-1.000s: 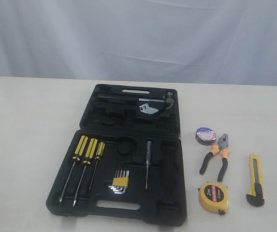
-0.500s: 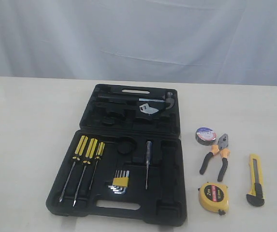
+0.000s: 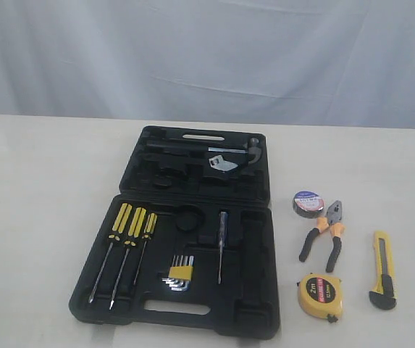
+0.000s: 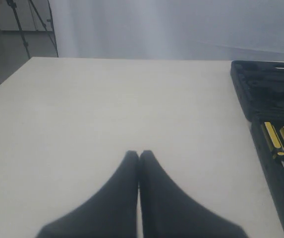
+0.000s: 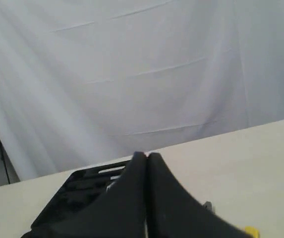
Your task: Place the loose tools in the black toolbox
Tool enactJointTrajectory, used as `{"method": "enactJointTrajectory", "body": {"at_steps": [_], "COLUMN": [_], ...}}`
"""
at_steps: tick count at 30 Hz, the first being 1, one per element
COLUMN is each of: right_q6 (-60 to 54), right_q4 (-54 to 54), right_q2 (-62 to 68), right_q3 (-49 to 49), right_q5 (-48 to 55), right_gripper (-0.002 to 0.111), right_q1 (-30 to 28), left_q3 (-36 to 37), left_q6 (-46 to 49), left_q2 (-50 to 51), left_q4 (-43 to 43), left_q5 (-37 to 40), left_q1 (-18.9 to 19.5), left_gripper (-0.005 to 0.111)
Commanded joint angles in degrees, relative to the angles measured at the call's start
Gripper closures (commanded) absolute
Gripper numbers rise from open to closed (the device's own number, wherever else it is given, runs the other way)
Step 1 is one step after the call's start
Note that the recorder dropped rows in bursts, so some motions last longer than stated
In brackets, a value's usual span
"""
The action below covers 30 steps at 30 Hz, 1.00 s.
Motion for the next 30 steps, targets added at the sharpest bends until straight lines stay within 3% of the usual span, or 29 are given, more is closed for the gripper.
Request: {"method": "enactJointTrajectory", "body": {"at_steps": [1,5,9,13,18,24,30], "right_q6": [-1.4,-2.2,-6.2,-5.6,-2.2,-2.8,-4.4], "right_q4": [-0.1,0.0,-1.1,-4.6,-14.4,-15.8,-15.8], "right_q2": [12.1,29.6,62.6,83.1,96.8,111.1,116.6], "right_q3": [-12.0,-27.4,-61.4,-83.0,-87.4,-87.4,-87.4], "right_q5": [10.2,21.2,48.0,59.5,57.5,54.9,54.3], "right_gripper": [0.109,0.109,0.109,0.109,0.109,0.108,0.108], "right_q1": [-0.3,-0.3,-0.3,2.1,6.6,6.8,6.8], "left_q3": [0.1,0.1,0.1,0.1,0.1,0.1,0.1], "left_q6": [-0.3,-0.3,-0.3,-0.3,-0.3,-0.3,-0.3], "left_q2": [-0.1,-0.1,-0.1,-0.1,-0.1,-0.1,-0.1], "left_q4": [0.0,0.0,0.0,0.0,0.0,0.0,0.0], "left_q5": [-0.3,-0.3,-0.3,-0.3,-0.3,-0.3,-0.3], "left_q1": [-0.3,-0.3,-0.3,-0.3,-0.3,-0.3,-0.3], "left_gripper": [0.107,0.107,0.107,0.107,0.107,0.107,0.107]}}
